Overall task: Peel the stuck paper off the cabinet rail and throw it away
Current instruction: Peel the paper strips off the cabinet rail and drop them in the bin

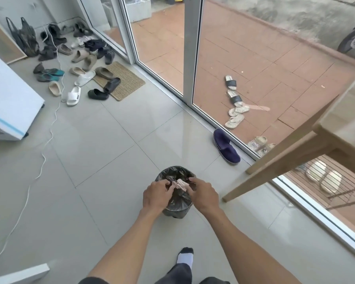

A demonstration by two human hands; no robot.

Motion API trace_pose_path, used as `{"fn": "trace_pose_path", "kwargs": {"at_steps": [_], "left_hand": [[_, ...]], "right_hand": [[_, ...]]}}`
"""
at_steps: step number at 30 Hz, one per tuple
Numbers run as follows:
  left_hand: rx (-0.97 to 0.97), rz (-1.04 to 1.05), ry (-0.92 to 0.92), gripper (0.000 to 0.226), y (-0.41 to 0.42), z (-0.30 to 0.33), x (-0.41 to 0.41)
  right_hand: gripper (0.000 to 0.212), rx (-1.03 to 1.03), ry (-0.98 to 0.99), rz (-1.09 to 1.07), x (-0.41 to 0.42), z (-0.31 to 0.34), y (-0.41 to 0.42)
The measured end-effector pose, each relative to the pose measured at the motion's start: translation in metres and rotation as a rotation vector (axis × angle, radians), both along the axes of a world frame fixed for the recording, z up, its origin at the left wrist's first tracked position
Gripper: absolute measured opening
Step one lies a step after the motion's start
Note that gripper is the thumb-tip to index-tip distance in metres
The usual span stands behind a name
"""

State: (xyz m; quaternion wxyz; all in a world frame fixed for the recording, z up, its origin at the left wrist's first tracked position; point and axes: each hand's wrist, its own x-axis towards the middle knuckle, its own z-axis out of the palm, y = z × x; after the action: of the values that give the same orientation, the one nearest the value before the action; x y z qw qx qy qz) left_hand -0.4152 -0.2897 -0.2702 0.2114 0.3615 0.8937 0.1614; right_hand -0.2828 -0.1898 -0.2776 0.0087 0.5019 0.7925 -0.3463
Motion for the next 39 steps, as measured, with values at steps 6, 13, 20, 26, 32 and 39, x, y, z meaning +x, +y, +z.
{"fn": "trace_pose_path", "kwargs": {"at_steps": [6, 13, 20, 26, 32, 39], "left_hand": [[-0.077, -0.045, 0.032, 0.033, -0.018, -0.001, -0.017], [0.055, -0.105, 0.048, 0.033, 0.032, 0.074, -0.019], [0.278, -0.233, 0.123, 0.031, 0.107, 0.184, 0.006], [0.418, -0.362, 0.168, 0.027, 0.172, 0.250, 0.059], [0.521, -0.509, 0.131, 0.025, 0.224, 0.284, 0.148], [0.543, -0.678, 0.080, 0.025, 0.254, 0.297, 0.268]], "right_hand": [[0.037, -0.034, -0.066, -0.021, 0.020, 0.003, 0.011], [0.032, -0.002, 0.134, -0.155, 0.036, 0.077, 0.063], [0.022, 0.206, 0.341, -0.235, 0.071, 0.186, 0.105], [0.017, 0.401, 0.413, -0.265, 0.129, 0.265, 0.127], [0.020, 0.516, 0.359, -0.356, 0.234, 0.303, 0.141], [0.021, 0.544, 0.320, -0.535, 0.353, 0.317, 0.143]]}}
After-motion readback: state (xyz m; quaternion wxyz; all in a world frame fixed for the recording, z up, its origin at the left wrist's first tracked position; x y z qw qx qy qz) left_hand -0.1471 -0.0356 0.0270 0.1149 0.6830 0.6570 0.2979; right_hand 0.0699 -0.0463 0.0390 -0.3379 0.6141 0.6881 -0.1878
